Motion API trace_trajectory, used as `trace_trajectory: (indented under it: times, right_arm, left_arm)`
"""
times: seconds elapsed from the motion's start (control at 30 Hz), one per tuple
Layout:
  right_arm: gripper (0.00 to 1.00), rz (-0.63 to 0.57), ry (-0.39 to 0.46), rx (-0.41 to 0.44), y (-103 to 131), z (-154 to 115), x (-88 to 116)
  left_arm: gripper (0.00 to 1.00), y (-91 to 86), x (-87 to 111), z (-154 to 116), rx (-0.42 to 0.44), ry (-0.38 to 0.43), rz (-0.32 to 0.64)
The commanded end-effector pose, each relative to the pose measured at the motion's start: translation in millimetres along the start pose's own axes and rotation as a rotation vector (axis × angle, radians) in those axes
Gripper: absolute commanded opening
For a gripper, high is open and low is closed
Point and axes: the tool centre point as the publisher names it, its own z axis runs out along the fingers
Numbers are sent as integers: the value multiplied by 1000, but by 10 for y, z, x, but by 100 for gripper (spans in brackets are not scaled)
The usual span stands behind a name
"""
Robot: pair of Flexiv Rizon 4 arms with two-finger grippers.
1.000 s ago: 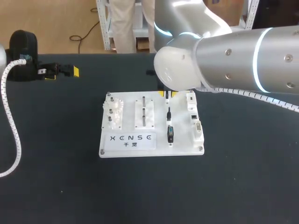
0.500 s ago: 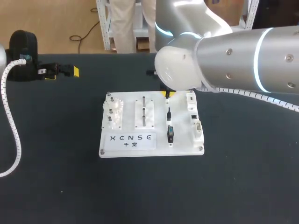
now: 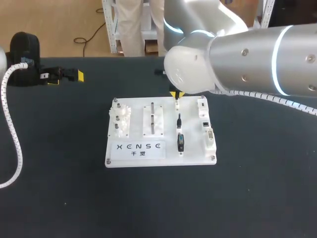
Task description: Insert the USB connector, Ethernet cable, and multi-pin plug into their matching sockets one by one.
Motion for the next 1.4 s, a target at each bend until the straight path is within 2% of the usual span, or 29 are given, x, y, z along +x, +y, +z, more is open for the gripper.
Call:
trace_trajectory:
  times: [0.03, 0.37, 0.77, 1.03, 1.4]
  right_arm:
    - [0, -7, -13, 3, 5, -40, 37]
    - [0, -32, -51, 23, -76, -198, 93]
    - [0, -38, -80, 109, -465, -202, 157]
    - [0, -36, -90, 113, -627, -204, 184]
    - [0, -30, -78, 113, -715, -174, 161]
  left_arm:
    - [100, 0, 0, 0, 0, 0, 0]
    - [100, 0, 0, 0, 0, 0, 0]
    - [100, 0, 0, 0, 0, 0, 0]
    - [100, 0, 0, 0, 0, 0, 0]
    - [100, 0, 0, 0, 0, 0, 0]
